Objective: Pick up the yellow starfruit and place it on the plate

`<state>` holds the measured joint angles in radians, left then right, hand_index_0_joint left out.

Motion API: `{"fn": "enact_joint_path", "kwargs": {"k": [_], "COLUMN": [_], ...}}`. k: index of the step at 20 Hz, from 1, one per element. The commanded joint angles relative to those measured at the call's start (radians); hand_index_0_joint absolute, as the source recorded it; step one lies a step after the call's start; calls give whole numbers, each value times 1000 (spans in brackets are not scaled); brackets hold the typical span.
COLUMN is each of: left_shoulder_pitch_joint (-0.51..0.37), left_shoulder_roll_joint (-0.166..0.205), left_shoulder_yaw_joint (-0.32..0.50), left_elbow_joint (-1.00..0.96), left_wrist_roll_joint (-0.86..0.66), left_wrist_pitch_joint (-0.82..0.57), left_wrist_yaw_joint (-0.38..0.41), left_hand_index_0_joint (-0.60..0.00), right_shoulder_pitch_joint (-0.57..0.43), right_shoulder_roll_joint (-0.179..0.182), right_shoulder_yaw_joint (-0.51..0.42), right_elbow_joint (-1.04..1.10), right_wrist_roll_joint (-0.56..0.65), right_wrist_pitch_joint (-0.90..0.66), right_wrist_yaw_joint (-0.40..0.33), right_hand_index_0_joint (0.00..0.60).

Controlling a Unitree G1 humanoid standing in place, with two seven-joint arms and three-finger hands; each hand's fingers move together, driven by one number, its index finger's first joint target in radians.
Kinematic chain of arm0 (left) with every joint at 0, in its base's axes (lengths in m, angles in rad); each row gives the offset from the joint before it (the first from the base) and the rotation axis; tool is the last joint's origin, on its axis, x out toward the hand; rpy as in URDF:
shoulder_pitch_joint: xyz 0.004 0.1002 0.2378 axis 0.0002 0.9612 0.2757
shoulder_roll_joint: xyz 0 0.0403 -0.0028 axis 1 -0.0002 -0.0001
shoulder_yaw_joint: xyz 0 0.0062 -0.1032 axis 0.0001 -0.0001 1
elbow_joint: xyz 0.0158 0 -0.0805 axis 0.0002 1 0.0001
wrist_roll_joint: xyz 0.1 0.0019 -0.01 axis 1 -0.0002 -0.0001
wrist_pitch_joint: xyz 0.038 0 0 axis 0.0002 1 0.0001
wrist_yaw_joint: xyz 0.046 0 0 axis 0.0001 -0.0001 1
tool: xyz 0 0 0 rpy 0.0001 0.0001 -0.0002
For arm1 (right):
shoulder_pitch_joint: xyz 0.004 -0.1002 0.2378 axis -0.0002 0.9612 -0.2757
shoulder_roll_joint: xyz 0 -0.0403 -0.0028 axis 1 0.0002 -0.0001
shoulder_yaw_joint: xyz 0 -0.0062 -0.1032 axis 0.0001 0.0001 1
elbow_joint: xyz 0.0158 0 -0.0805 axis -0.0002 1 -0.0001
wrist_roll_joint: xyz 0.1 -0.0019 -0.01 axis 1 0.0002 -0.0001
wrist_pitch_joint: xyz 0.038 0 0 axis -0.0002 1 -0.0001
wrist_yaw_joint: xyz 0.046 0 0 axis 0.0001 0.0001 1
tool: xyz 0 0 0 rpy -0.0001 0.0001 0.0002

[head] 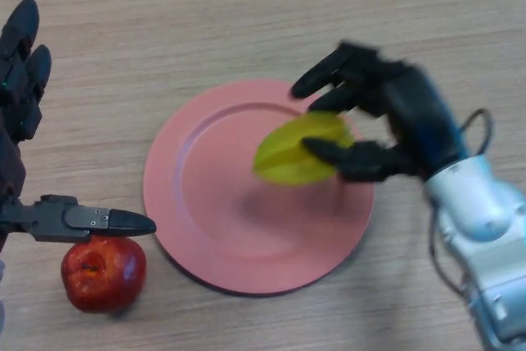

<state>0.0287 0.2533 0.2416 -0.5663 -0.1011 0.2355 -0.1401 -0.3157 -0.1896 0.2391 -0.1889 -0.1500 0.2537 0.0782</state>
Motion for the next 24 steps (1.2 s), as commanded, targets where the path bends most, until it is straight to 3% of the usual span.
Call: {"fn": "enact_joint_path", "kwargs": {"k": [1,5,8,9,10,13,14,18,21,24], "left_shoulder_pitch_joint": [-12,-11,-2,0,1,0,-2,-41,-71,-64], "left_shoulder_roll_joint": [25,25,22,22,22,22,22,38,43,35], "left_shoulder_yaw_joint": [59,62,66,67,67,65,61,40,30,13], "left_elbow_joint": [-54,-59,-68,-68,-70,-91,-87,-85,-66,-48], "left_wrist_roll_joint": [-28,-21,-13,-11,-9,12,31,53,27,19], "left_wrist_pitch_joint": [-117,-122,-124,-125,-123,-100,-107,-85,-88,-113], "left_wrist_yaw_joint": [-5,2,4,2,1,-11,-11,-8,3,22], "left_hand_index_0_joint": [0,0,0,0,0,0,0,0,0,0], "right_shoulder_pitch_joint": [-19,-44,-12,-6,-6,-6,0,-19,-15,-6], "right_shoulder_roll_joint": [-1,0,0,0,0,0,0,0,0,-14], "right_shoulder_yaw_joint": [30,108,119,119,116,72,48,-51,-133,-205], "right_elbow_joint": [-77,-10,-45,-52,-58,-95,-119,-185,-282,-343], "right_wrist_roll_joint": [146,165,207,198,196,163,155,157,158,172], "right_wrist_pitch_joint": [-77,-113,-59,-48,-39,-41,-40,-23,55,83], "right_wrist_yaw_joint": [-127,-189,-167,-149,-142,-110,-90,-45,30,65], "right_hand_index_0_joint": [600,600,600,550,450,51,0,0,0,0]}}
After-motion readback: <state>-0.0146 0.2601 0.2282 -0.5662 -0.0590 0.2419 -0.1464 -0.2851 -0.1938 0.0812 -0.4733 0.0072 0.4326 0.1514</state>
